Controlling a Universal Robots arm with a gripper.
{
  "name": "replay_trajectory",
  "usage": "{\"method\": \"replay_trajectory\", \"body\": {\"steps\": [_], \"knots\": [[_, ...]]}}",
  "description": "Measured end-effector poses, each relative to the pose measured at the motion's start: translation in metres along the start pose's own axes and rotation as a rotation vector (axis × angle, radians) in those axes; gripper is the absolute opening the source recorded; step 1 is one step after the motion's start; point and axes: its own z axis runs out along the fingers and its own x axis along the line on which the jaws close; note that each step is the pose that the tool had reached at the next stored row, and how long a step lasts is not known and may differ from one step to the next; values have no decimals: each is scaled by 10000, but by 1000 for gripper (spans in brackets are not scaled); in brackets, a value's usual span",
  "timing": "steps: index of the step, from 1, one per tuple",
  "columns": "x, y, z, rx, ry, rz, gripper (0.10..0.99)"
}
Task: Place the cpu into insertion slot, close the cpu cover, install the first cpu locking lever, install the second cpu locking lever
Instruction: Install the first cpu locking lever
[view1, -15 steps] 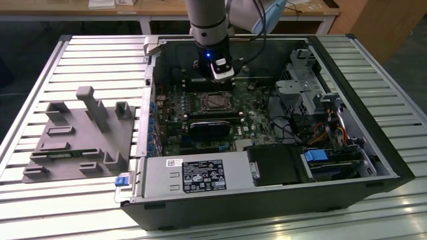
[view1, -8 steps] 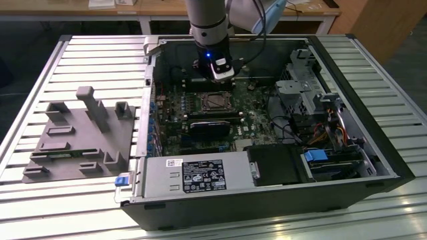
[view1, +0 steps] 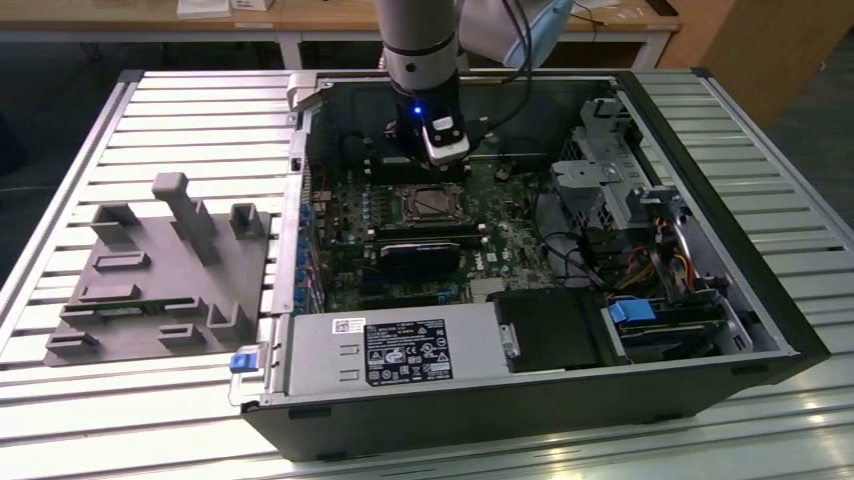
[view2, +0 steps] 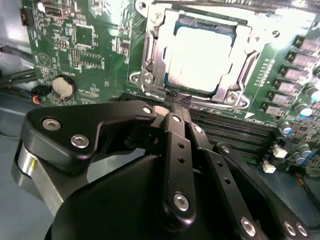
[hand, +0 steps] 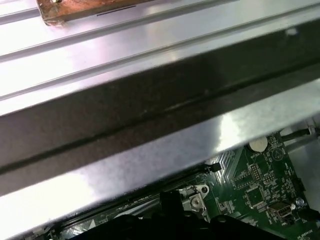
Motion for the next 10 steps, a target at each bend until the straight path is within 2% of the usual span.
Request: {"method": "replay_trajectory", "body": {"steps": [3, 10], "knots": [[-11, -26, -3, 118, -11, -15, 102], [-58, -141, -9, 232, -7, -28, 102]]}}
